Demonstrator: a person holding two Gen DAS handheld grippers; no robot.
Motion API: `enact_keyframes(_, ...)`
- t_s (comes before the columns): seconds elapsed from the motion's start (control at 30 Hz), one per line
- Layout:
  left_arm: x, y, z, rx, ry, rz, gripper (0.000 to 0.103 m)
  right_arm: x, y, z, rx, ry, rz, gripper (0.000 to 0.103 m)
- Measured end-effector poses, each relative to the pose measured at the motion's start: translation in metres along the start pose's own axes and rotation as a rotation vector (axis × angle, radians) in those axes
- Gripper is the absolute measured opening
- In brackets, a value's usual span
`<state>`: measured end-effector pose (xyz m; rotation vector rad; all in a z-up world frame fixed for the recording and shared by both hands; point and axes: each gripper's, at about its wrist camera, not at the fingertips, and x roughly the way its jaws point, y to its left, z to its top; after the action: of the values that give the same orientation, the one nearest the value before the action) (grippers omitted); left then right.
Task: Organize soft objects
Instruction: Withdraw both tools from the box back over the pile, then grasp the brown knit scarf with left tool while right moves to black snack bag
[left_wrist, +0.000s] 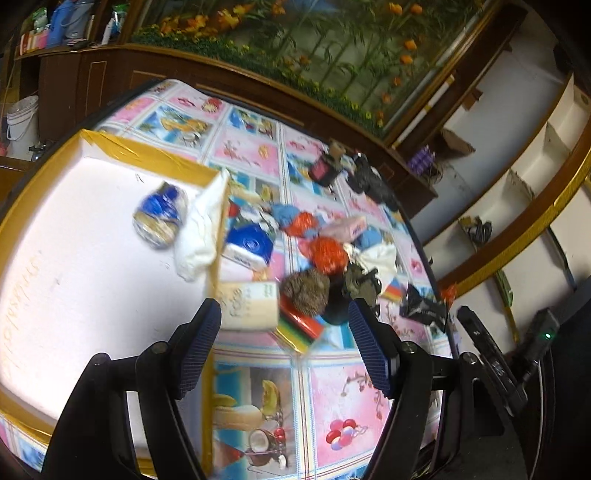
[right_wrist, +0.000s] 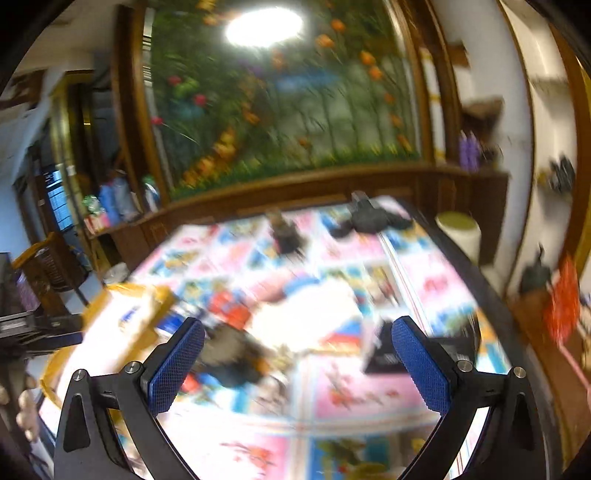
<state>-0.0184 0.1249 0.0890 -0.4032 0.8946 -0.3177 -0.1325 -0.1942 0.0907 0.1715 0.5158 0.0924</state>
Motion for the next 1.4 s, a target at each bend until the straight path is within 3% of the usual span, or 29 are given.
enact_keyframes(0.13, 0.017, -0.019, -0.002, 0.064, 0.033, 0.034, 0.071, 0.015, -0.033, -0.024, 0.065, 0.059, -0.029, 0.102)
enact_keyframes(0.33, 0.057, -0.045, -0.005, 0.246, 0.095, 0.158, 0.071, 0.038, -0.054, -0.004, 0.148, 0.077, 0.006, 0.102)
enact_keyframes(0.5, 0.082, -0.05, 0.002, 0.247, 0.112, 0.149, 0.071, 0.051, -0.055, -0.008, 0.176, 0.108, 0.034, 0.102)
enact_keyframes(0.63, 0.098, -0.06, 0.002, 0.349, 0.129, 0.146, 0.07, 0.053, -0.057, -0.009, 0.19, 0.103, 0.033, 0.102)
enact_keyframes(0.73, 0.099, -0.065, 0.003, 0.401, 0.13, 0.127, 0.061, 0.055, -0.06, -0.01, 0.208, 0.113, 0.033, 0.102)
enact_keyframes(1.17, 0.098, -0.049, 0.008, 0.391, 0.138, 0.1, 0.061, 0.059, -0.061, -0.01, 0.211, 0.136, 0.01, 0.102)
enact_keyframes(1.4, 0.109, -0.061, 0.007, 0.448, 0.156, 0.109, 0.06, 0.061, -0.061, -0.011, 0.205, 0.145, 0.007, 0.102)
